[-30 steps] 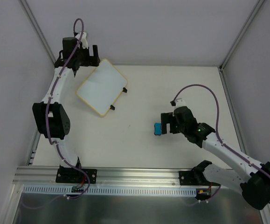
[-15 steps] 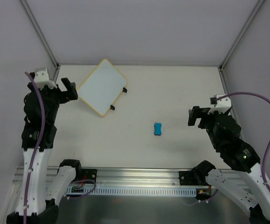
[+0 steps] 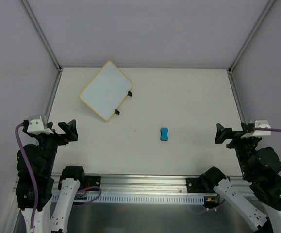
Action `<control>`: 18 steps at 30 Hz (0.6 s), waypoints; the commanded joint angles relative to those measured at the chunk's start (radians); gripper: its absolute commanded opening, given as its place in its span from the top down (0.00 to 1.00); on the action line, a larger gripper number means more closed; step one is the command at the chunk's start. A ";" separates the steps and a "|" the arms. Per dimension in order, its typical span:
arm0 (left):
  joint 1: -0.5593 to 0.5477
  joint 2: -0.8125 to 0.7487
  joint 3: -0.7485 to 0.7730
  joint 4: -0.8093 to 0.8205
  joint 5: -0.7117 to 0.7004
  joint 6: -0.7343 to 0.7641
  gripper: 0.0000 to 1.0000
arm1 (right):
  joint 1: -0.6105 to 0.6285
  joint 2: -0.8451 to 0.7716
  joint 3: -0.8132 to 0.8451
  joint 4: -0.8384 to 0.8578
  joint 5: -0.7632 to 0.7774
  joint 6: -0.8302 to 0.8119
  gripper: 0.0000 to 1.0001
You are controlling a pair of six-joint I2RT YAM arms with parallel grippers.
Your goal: Erase the whiteboard
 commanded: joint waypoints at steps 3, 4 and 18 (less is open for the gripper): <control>-0.007 -0.043 -0.016 -0.102 0.032 -0.045 0.01 | -0.005 -0.026 -0.032 -0.016 0.002 -0.022 0.01; -0.009 -0.049 -0.015 -0.106 0.037 -0.048 0.01 | -0.004 -0.026 -0.034 -0.019 -0.002 -0.021 0.01; -0.016 -0.080 -0.064 -0.121 0.047 -0.057 0.01 | -0.005 -0.012 -0.040 -0.017 -0.028 -0.012 0.01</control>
